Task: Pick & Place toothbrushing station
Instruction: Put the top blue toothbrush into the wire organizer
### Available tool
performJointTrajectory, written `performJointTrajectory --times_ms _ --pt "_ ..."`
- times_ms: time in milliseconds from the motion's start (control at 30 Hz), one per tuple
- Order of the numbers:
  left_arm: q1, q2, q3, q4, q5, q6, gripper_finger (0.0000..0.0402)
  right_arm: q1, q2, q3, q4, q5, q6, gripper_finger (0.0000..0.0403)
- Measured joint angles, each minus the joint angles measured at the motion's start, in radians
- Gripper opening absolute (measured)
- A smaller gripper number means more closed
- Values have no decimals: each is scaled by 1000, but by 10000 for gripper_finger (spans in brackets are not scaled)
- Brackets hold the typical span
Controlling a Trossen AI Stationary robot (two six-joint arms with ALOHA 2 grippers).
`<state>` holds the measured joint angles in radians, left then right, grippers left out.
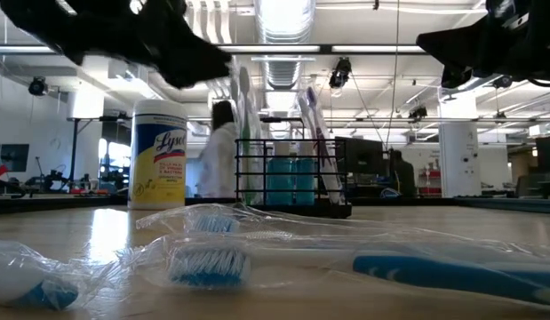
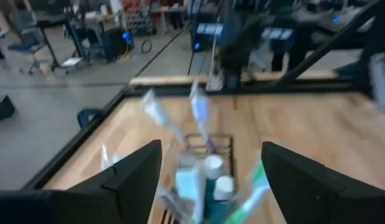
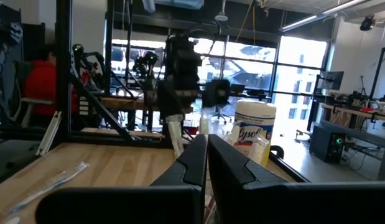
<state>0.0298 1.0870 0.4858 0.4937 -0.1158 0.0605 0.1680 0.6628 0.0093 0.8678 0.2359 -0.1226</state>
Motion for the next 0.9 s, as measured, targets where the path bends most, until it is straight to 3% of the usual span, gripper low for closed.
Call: performJointTrajectory --times_ms 300,400,500,667,700,900 --pt "-88 -406 0 -381 -46 -11 273 0 2 0 -4 0 11 11" --pt "-125 -506 0 -520 -90 -27 242 0 2 0 -4 0 12 11" --pt "-160 -577 -14 -600 -97 -59 179 0 2 0 -4 0 15 11" --pt "-207 -654 -113 -575 -97 -80 31 0 2 0 -4 0 16 11" --pt "-212 -667 -140 -547 -96 -72 17 0 2 0 -4 0 18 11" --pt "-220 -788 -321 -326 -57 -9 12 0 2 0 -4 0 19 11"
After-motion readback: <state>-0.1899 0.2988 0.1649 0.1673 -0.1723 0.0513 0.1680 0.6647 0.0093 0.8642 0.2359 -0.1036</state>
